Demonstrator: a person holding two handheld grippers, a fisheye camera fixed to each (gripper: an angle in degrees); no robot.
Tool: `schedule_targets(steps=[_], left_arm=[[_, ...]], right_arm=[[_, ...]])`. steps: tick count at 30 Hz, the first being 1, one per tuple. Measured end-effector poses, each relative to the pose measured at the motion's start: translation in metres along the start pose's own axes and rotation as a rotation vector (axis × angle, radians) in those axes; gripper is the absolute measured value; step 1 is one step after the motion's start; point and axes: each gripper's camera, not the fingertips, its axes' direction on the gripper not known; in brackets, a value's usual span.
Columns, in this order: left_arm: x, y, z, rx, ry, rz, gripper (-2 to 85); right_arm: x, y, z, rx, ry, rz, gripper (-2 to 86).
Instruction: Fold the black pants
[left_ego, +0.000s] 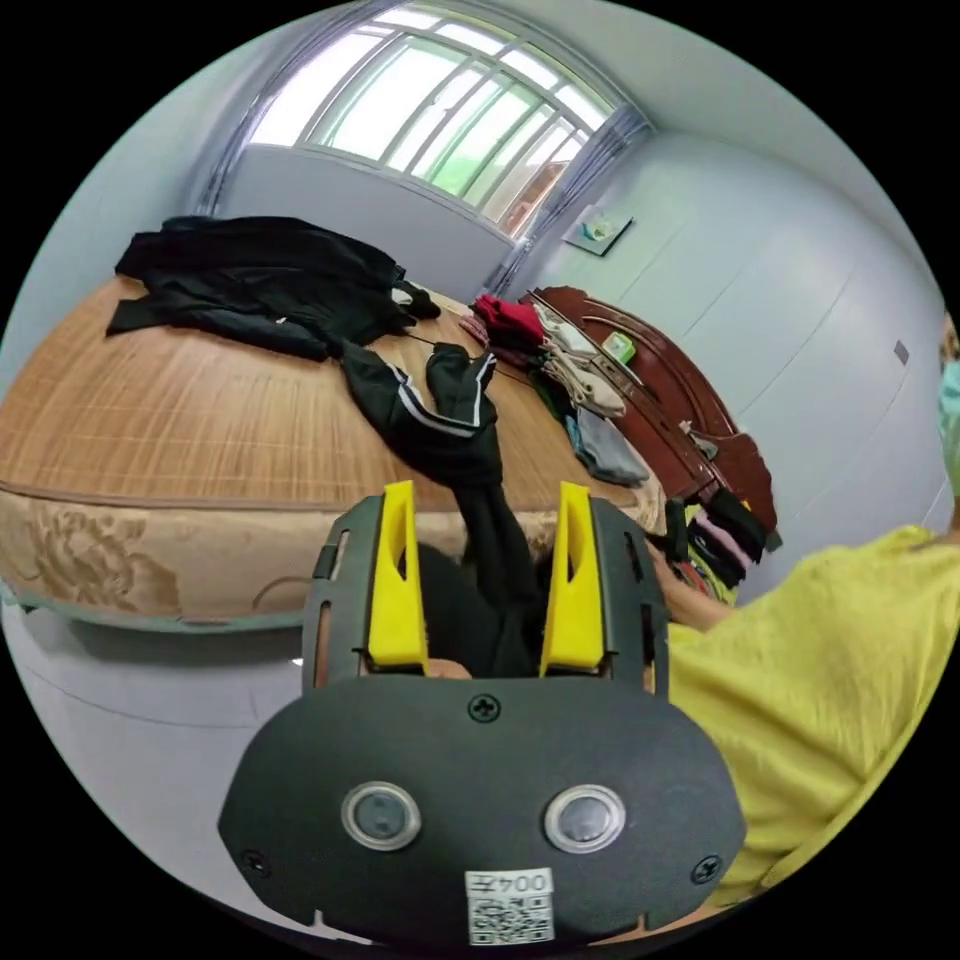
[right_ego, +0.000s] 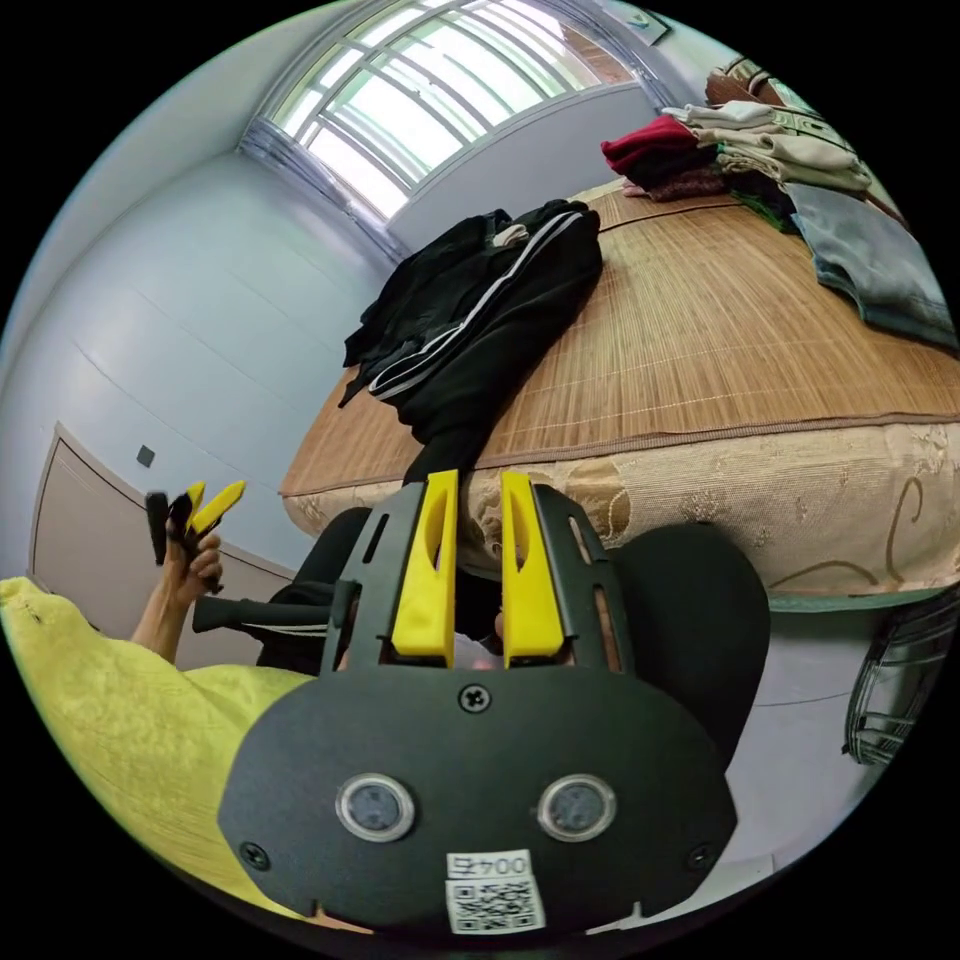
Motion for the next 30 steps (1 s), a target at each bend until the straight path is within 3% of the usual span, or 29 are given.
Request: schedule_targets(steps=[6,8,10,12,14,17,20,25,30], left_arm=[[-0.077,-0.089,0.133,-0.127,0.098,-0.342,23.1],[-0.089,-0.109,0.157,-0.140,0.084,-0.395,23.7],[-0.090,-0.131,0.185,-0.229,-0.043,-0.361,23.2],[-0.097,-0.133,0.202,-0.304,-0.047,-0.390,19.8],[-0.104,-0.125,0.204,-0.308,0.029,-0.442,8.0],[-0.093,-0.112,0.171,-0.096,0.223,-0.453,5.1],[-0.044,-0.101,0.105,0.141,0.413,-0.317,4.4],[0.059,-0.046,0.005,0.168,0.607,-0.035,4.1],[0.071,0.011,-0.072,0.246,0.692,-0.004,4.0]], right_arm=[[-0.001,0.006,0.014,-0.047,0.003,0.010,8.1],[0.003,0.007,0.014,-0.034,-0.003,0.038,8.0],[0.006,0.008,0.016,-0.026,-0.018,0.067,7.9],[0.007,0.008,0.019,-0.028,-0.026,0.084,7.9],[0.006,0.009,0.024,-0.035,-0.025,0.087,8.0],[0.004,0.009,0.031,-0.045,-0.036,0.091,8.6],[0.002,0.012,0.034,-0.041,-0.071,0.112,10.2],[-0.031,0.015,0.022,0.055,-0.158,0.104,15.1],[-0.083,0.013,0.021,0.055,-0.047,-0.052,17.0]])
